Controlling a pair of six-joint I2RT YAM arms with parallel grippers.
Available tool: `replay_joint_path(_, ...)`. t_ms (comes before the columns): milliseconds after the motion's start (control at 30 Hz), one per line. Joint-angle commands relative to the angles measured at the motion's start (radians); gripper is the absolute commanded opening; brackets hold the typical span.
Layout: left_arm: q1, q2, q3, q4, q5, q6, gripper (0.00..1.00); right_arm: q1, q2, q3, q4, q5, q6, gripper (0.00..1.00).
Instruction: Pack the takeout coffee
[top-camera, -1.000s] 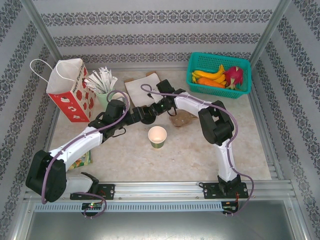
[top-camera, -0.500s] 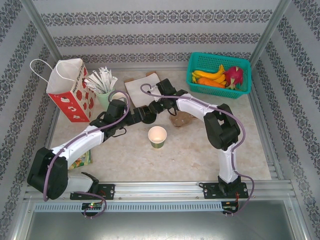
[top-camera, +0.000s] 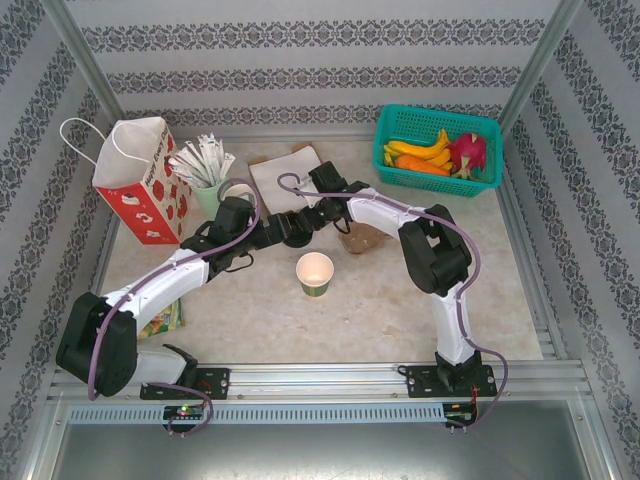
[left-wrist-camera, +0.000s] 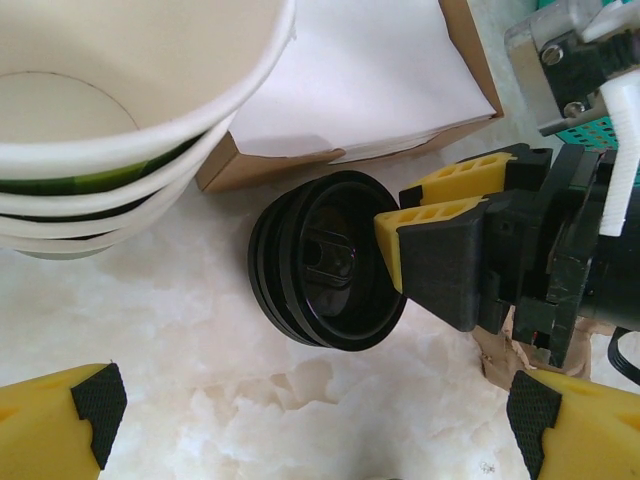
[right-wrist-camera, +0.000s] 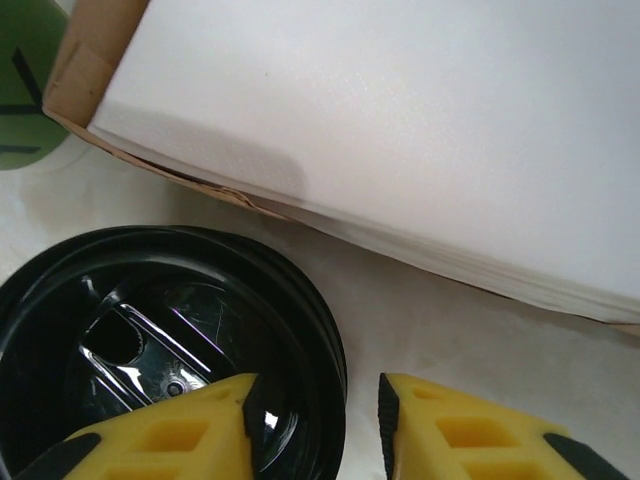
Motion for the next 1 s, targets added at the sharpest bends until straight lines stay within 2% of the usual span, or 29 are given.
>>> replay_joint_path(0, 0.002, 0.021, 0.019, -0.035, -0.004, 0.003, 1.00, 0.008, 0.020, 0.046, -0.016, 0.000, -0.023, 0.35)
replay_joint_path(167, 0.003, 0.030, 0.029, -0.042, -0.005, 0.011, 1.00, 0.007, 0.043, 0.079, -0.038, -0.011, -0.044, 0.34)
replay_joint_path(300, 0.003, 0.029, 0.029, -0.052, -0.011, 0.012, 1.00, 0.007, 0.057, 0.099, -0.053, -0.023, -0.060, 0.28)
replay_joint_path(467, 0.003, 0.029, 0.038, -0.066, -0.015, 0.027, 1.00, 0.006, 0.065, 0.111, -0.073, -0.040, -0.079, 0.35)
replay_joint_path(567, 0.004, 0.027, 0.033, -0.066, -0.026, 0.024, 1.00, 0.005, 0.076, 0.124, -0.091, -0.040, -0.087, 0.34)
replay_joint_path(733, 0.004, 0.023, 0.034, -0.079, -0.023, 0.020, 1.00, 0.005, 0.059, 0.119, -0.087, -0.032, -0.101, 0.22)
replay_joint_path(967, 0.003, 0.008, 0.033, -0.086, -0.026, 0.019, 1.00, 0.008, -0.010, 0.095, -0.063, 0.001, -0.104, 0.13)
